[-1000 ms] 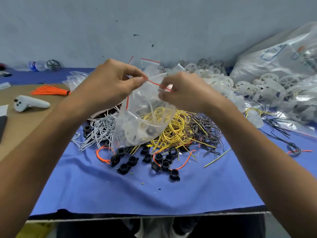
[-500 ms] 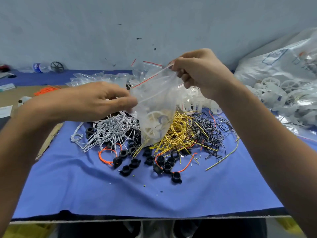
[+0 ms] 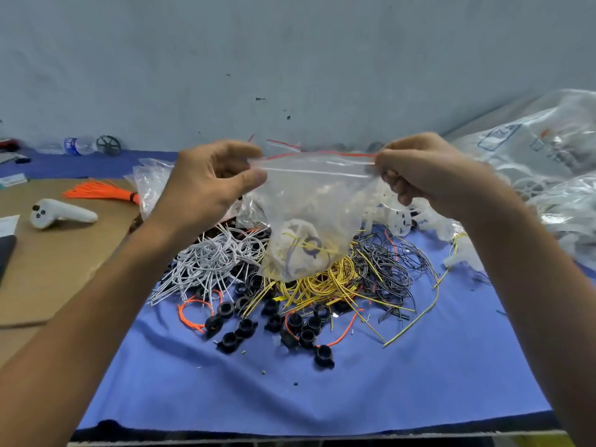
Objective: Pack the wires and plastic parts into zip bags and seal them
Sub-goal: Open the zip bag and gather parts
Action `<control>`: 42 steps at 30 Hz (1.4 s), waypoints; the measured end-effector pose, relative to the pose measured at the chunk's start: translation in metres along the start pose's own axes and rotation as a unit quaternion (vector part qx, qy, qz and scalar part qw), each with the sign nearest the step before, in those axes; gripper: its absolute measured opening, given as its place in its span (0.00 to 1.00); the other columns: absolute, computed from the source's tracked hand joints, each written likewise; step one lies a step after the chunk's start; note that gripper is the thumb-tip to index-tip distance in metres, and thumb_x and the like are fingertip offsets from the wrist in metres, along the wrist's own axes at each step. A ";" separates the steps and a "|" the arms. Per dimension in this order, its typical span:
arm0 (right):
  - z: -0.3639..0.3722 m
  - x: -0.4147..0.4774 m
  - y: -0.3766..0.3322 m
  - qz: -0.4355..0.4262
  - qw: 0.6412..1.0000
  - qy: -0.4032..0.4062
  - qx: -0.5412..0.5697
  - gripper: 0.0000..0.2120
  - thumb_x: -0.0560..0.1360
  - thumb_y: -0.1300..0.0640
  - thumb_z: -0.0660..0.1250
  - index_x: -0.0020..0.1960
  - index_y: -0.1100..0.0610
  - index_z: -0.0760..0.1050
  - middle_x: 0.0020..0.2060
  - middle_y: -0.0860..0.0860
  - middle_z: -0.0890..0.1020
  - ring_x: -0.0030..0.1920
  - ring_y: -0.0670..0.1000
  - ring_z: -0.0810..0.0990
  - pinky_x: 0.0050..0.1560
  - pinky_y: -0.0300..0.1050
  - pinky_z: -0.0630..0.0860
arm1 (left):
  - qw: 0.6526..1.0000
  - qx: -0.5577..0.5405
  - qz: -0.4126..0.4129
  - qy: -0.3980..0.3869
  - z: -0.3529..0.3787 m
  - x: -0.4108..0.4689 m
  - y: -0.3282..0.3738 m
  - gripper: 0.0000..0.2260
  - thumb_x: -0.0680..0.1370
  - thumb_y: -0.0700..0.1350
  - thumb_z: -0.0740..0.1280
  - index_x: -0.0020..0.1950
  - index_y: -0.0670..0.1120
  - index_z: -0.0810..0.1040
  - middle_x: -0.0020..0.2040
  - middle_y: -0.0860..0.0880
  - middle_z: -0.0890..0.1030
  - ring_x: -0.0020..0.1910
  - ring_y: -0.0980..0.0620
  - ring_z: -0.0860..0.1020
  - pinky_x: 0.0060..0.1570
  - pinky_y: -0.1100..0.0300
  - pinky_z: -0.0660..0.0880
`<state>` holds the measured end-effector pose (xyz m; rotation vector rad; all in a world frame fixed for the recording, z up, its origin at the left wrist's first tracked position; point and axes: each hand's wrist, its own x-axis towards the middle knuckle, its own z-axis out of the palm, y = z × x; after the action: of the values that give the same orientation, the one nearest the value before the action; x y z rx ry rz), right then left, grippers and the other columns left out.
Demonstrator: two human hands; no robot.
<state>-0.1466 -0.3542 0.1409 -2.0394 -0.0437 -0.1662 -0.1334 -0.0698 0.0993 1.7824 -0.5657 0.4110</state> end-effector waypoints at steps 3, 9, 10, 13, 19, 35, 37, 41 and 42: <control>-0.001 0.001 0.004 0.013 1.000 0.002 -0.020 0.15 0.72 0.61 0.67 0.27 0.55 0.79 0.25 0.50 0.71 0.22 0.48 0.66 0.22 0.39 0.67 | 0.999 -0.016 -0.028 0.017 0.006 0.002 -0.004 0.05 0.70 0.47 0.77 0.44 0.54 0.85 0.39 0.57 0.86 0.37 0.64 0.81 0.34 0.72 0.74; -0.001 0.009 0.003 0.007 0.999 0.019 -0.040 0.09 0.72 0.59 0.66 0.34 0.59 0.80 0.25 0.50 0.72 0.22 0.48 0.68 0.23 0.38 0.69 | 0.993 -0.063 -0.099 0.021 0.006 0.010 -0.009 0.03 0.74 0.43 0.74 0.43 0.51 0.84 0.37 0.57 0.84 0.35 0.63 0.78 0.32 0.69 0.74; 0.000 0.009 0.004 -0.002 0.997 0.026 -0.069 0.10 0.72 0.56 0.66 0.34 0.58 0.80 0.25 0.50 0.72 0.24 0.49 0.69 0.25 0.40 0.71 | 0.994 -0.051 -0.096 0.014 0.007 0.009 -0.010 0.03 0.76 0.43 0.73 0.45 0.51 0.83 0.37 0.57 0.83 0.35 0.63 0.77 0.33 0.69 0.74; 0.005 0.008 0.001 -0.101 0.967 0.101 -0.212 0.18 0.74 0.40 0.66 0.40 0.55 0.79 0.33 0.48 0.76 0.36 0.51 0.75 0.40 0.46 0.73 | 0.997 -0.012 -0.073 -0.003 0.016 0.004 -0.011 0.03 0.80 0.43 0.68 0.48 0.50 0.80 0.40 0.53 0.81 0.37 0.62 0.76 0.35 0.70 0.73; 0.046 -0.012 -0.039 -0.278 0.897 -0.058 -0.338 0.17 0.74 0.40 0.69 0.60 0.45 0.79 0.57 0.47 0.80 0.60 0.49 0.76 0.63 0.49 0.71 | 0.998 0.043 -0.009 -0.042 0.033 -0.003 0.003 0.04 0.82 0.45 0.66 0.48 0.51 0.77 0.39 0.54 0.77 0.35 0.61 0.72 0.36 0.69 0.70; 0.054 -0.016 -0.043 -0.323 0.914 -0.035 -0.243 0.07 0.76 0.50 0.70 0.48 0.54 0.82 0.39 0.47 0.84 0.42 0.48 0.81 0.47 0.45 0.75 | 0.998 0.062 0.032 -0.004 0.024 -0.012 0.018 0.04 0.82 0.49 0.67 0.49 0.51 0.79 0.37 0.59 0.78 0.35 0.61 0.73 0.36 0.67 0.71; 0.052 -0.016 -0.041 -0.323 0.911 -0.033 -0.254 0.07 0.77 0.50 0.70 0.49 0.54 0.81 0.41 0.47 0.84 0.44 0.50 0.81 0.49 0.48 0.76 | 0.998 0.061 0.031 0.006 0.022 -0.011 0.018 0.03 0.82 0.48 0.66 0.49 0.51 0.78 0.38 0.58 0.78 0.36 0.62 0.74 0.37 0.68 0.72; 0.053 -0.019 -0.038 -0.338 0.906 -0.032 -0.253 0.06 0.77 0.53 0.69 0.48 0.55 0.81 0.40 0.50 0.83 0.43 0.53 0.80 0.48 0.50 0.76 | 0.997 0.073 0.023 -0.013 0.019 -0.010 0.019 0.02 0.82 0.49 0.66 0.49 0.54 0.77 0.38 0.62 0.78 0.37 0.63 0.74 0.36 0.69 0.72; 0.054 -0.019 -0.039 -0.338 0.908 -0.029 -0.247 0.06 0.76 0.52 0.70 0.47 0.54 0.82 0.39 0.49 0.83 0.42 0.52 0.80 0.47 0.50 0.76 | 0.996 0.082 0.027 -0.017 0.019 -0.011 0.020 0.02 0.81 0.50 0.67 0.49 0.55 0.78 0.38 0.62 0.78 0.37 0.63 0.74 0.36 0.70 0.72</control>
<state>-0.1645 -0.2877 0.1482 -2.4556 -0.8271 -0.5999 -0.1538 -0.0908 0.1039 1.9379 -0.6193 0.4755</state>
